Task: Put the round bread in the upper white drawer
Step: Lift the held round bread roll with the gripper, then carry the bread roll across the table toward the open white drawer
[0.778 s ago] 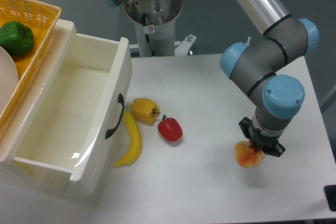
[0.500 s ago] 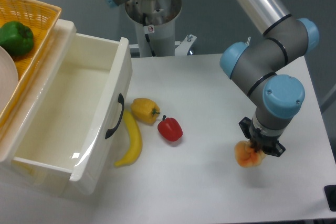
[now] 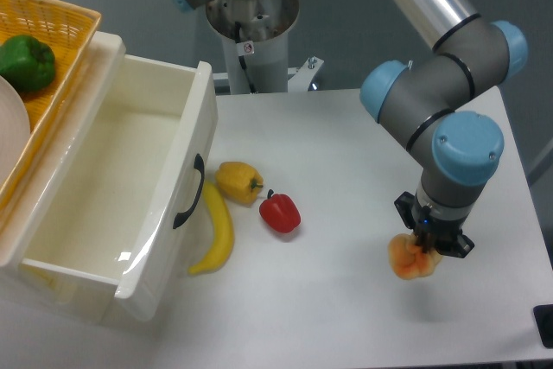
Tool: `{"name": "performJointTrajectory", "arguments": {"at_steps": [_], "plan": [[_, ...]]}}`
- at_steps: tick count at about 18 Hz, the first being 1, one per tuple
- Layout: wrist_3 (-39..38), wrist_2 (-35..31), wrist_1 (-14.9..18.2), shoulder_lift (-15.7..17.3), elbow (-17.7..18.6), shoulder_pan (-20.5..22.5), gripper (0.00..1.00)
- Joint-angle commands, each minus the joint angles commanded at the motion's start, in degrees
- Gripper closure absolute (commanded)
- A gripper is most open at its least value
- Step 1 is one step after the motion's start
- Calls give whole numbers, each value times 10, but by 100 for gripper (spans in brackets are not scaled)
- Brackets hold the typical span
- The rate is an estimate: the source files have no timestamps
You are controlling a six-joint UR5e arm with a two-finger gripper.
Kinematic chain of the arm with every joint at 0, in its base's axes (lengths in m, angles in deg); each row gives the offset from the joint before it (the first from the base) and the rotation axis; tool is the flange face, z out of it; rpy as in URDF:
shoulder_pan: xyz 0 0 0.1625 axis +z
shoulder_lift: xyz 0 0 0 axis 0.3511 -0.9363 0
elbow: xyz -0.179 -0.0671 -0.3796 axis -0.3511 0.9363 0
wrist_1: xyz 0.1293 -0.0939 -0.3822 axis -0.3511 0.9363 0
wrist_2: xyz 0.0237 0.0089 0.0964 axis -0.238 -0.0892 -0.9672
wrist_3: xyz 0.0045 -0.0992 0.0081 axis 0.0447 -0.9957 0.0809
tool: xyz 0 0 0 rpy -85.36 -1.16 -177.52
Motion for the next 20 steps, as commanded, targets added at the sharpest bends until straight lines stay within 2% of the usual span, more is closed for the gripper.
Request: {"name": "performJointTrajectory", "arguments": {"at_steps": [5,8,12,16,20], "plan": [[-85,63,-3,52,37,-26,100],[-102,118,-2,87,60,-29,100],[-141,156,-2,135,93,-42,100],[-195,187,2,166,99,-49,100],[-243,186,2,188,103,-85,100]]}}
